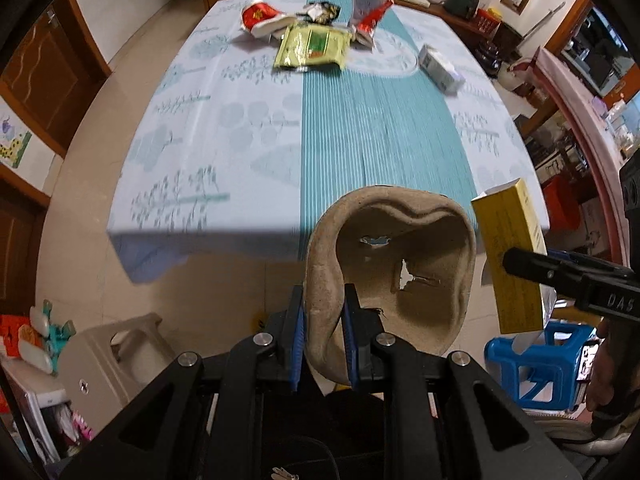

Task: Collect trash
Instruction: 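Carry the holder and toothpaste box down over the bin and release, then raise both tools back up over the table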

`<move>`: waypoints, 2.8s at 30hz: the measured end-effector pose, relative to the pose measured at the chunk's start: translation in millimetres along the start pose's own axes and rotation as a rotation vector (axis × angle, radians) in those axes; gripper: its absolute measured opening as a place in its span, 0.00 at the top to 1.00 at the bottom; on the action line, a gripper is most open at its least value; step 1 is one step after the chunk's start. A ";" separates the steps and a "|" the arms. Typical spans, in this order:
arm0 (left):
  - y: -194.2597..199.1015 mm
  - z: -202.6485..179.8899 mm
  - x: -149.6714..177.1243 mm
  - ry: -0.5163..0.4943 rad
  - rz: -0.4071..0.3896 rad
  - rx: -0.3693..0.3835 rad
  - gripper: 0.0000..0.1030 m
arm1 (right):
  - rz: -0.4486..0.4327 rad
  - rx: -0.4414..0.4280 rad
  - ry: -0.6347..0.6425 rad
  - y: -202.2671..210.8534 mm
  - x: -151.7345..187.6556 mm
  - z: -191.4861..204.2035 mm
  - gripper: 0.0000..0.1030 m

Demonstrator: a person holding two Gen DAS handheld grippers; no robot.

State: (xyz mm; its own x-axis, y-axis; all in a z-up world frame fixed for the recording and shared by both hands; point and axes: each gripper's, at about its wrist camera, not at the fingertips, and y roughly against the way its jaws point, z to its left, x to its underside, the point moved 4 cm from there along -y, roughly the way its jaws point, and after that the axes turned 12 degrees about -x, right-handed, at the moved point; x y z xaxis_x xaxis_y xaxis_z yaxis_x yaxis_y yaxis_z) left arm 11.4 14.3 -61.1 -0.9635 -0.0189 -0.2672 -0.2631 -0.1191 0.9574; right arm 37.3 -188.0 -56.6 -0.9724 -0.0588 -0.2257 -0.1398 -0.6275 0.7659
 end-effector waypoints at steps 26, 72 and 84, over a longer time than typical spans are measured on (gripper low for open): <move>-257.9 -66.9 104.9 -0.092 0.259 0.059 0.89 | 0.247 0.092 -0.544 -215.9 150.1 -172.4 0.44; -223.0 -30.0 56.2 0.080 0.009 0.012 0.21 | -0.018 0.137 -0.397 -232.1 104.4 -169.7 0.26; -52.2 2.2 40.8 0.060 -0.124 -0.026 0.21 | -0.044 0.047 -0.228 -98.1 85.6 -66.8 0.26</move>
State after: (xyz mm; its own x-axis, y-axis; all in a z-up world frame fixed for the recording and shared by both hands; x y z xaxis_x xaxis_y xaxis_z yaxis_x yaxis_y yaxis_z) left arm -14.2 22.0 -121.8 -0.9188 -0.0618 -0.3898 -0.3777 -0.1496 0.9138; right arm -19.8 -183.3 -191.3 -0.9816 0.1476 -0.1215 -0.1859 -0.5887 0.7867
